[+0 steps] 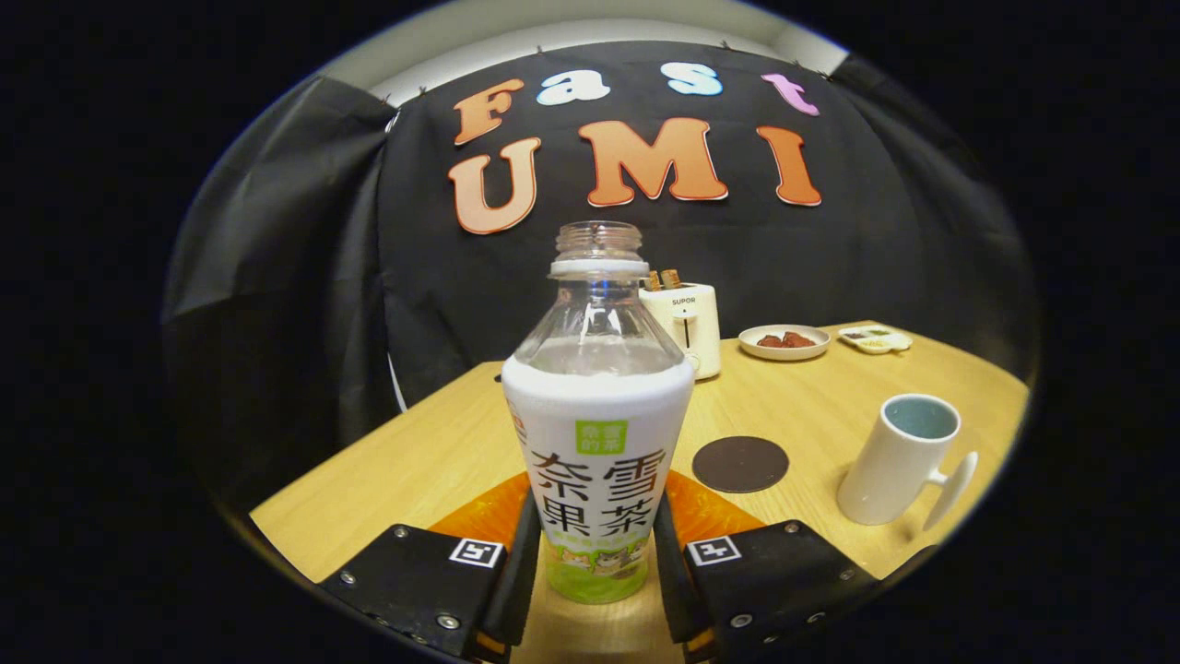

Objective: Take the bottle from table, then pour the juice into the cup, finally place the bottle on the coaster

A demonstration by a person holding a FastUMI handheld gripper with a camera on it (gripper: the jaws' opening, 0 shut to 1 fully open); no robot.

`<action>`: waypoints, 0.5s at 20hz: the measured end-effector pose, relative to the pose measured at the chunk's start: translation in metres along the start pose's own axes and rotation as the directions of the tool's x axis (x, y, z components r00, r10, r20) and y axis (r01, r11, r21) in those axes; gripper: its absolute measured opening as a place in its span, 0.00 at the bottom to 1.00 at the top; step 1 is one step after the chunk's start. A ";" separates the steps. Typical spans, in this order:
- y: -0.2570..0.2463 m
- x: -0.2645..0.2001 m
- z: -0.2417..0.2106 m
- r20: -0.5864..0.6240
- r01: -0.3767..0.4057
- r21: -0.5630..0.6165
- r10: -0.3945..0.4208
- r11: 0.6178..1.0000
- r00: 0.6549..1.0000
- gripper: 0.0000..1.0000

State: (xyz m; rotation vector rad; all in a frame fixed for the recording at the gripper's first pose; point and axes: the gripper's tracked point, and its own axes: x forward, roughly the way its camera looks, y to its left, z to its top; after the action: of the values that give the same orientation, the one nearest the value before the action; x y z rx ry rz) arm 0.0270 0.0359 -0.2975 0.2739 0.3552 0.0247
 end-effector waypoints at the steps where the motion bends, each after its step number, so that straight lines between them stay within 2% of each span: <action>1: 0.001 0.000 0.004 0.008 -0.014 0.042 0.014 0.999 1.000 0.58; 4: 0.000 0.006 0.016 0.024 -0.038 0.169 0.034 0.985 0.999 0.58; 6: -0.002 0.008 0.027 0.053 -0.068 0.276 0.056 0.959 0.997 0.58; 10: -0.013 0.012 0.042 0.112 -0.123 0.497 0.077 0.859 0.991 0.58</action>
State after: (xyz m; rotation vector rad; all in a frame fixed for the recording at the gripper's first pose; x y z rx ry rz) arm 0.0525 0.0130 -0.2676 0.8134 0.2529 0.0220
